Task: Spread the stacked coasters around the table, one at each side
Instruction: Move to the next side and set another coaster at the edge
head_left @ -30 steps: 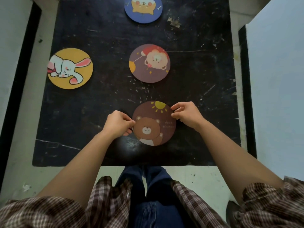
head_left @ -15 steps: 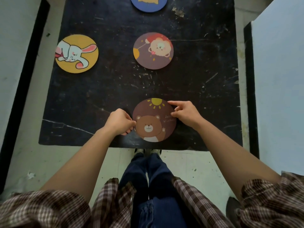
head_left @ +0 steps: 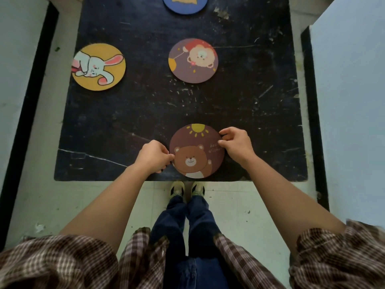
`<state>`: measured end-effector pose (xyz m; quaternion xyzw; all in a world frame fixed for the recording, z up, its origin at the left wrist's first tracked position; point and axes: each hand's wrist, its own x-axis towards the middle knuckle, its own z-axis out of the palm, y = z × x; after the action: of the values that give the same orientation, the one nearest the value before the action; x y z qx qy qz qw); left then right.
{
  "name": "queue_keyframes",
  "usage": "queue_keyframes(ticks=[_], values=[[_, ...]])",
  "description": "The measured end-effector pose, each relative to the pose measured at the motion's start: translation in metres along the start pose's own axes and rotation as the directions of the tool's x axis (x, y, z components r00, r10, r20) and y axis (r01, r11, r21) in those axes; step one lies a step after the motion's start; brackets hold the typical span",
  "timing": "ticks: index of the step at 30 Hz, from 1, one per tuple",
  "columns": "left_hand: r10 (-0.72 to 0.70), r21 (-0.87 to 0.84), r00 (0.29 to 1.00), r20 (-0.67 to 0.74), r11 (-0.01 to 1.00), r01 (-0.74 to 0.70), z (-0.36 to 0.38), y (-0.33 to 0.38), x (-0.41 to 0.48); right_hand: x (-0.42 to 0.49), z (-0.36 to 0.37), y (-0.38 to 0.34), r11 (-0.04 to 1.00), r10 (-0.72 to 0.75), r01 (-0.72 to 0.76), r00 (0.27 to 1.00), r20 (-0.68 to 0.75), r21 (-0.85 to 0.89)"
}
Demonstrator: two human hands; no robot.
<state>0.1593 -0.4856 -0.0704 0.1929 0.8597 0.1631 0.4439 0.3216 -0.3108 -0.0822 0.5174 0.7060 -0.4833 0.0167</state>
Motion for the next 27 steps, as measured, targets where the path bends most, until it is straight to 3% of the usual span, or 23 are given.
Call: queue_keyframes(ticks=[17, 27], values=[[-0.03, 0.021, 0.99, -0.135, 0.999, 0.033, 0.02, -0.004, -0.006, 0.003, 0.004, 0.011, 1.0, 0.007, -0.007, 1.0, 0.001, -0.016], [-0.014, 0.205, 0.987, -0.162, 0.978, 0.047, 0.016, -0.001, -0.003, -0.002, 0.008, 0.013, 0.992, -0.054, 0.046, 0.996, -0.067, -0.116]])
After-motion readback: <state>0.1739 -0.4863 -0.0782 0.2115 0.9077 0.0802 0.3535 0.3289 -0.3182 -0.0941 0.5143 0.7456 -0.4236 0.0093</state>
